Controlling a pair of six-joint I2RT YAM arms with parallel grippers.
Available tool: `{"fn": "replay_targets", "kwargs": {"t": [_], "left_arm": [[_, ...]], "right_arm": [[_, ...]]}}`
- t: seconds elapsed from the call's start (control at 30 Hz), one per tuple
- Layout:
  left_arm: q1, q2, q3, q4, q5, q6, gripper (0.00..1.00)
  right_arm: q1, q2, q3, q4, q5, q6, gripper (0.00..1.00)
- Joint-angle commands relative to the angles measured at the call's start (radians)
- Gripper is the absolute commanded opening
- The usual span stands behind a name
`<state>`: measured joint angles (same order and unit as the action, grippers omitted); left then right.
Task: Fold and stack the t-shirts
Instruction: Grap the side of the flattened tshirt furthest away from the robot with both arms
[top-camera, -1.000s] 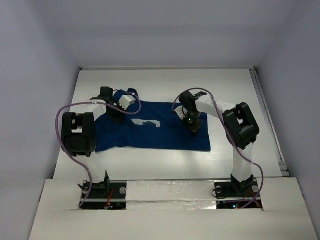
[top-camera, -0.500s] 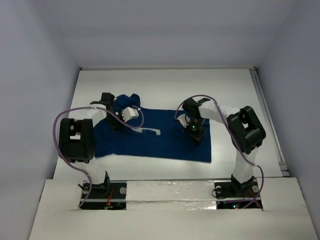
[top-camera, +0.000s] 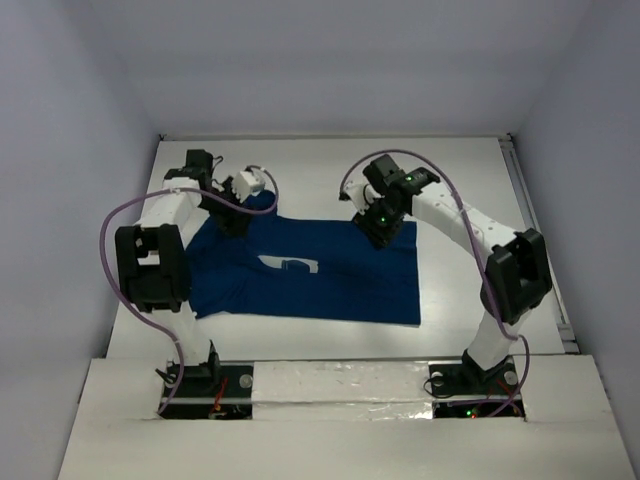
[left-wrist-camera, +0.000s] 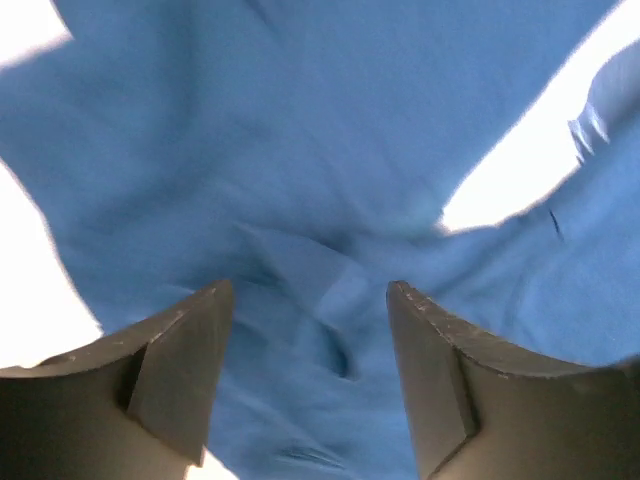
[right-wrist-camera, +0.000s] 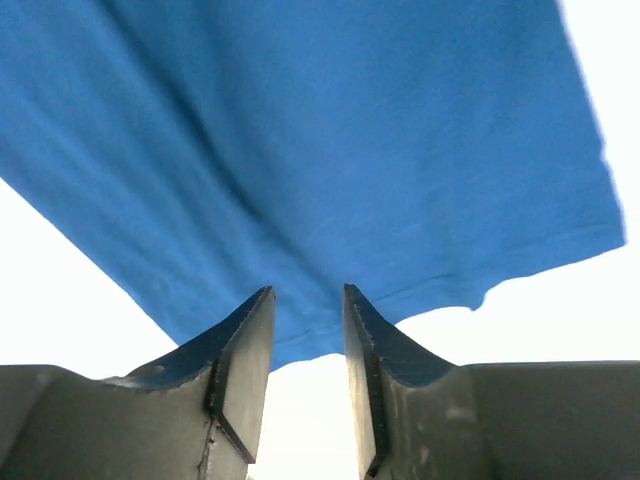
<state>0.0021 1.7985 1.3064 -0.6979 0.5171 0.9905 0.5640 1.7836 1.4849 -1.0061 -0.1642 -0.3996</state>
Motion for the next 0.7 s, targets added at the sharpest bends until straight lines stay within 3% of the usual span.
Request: {"fn": "replay_targets", "kwargs": {"t": [0.0, 0.03, 0.3, 0.43, 0.53, 0.67], "left_arm": [[0.001, -0.048, 0.108, 0.009, 0.145, -0.102, 0.73], [0.001, -0.047, 0.144, 0.011, 0.156, -0.124, 0.99], [0.001, 0.013, 0.217, 0.138, 0.088, -0.262, 0.99], [0.001, 0.013, 0.176, 0.173, 0.159, -0.214, 0.99], [0.001, 0.054, 0.207, 0.144, 0.228, -0.214, 0.99], [0.001, 0.067, 0.222, 0.244, 0.163, -0.351, 0.99]], "right_arm": [[0.005, -0.032, 0.086, 0.053, 0.052, 0.008, 0.43], [0.005, -0.026, 0.1, 0.069, 0.099, 0.016, 0.45], [-0.113, 0.174, 0.166, 0.125, 0.328, 0.117, 0.48], [-0.197, 0.197, 0.184, 0.152, 0.319, 0.123, 0.53], [-0.234, 0.174, 0.202, 0.172, 0.292, 0.127, 0.63], [-0.257, 0.183, 0.238, 0.156, 0.262, 0.11, 0.63]]}}
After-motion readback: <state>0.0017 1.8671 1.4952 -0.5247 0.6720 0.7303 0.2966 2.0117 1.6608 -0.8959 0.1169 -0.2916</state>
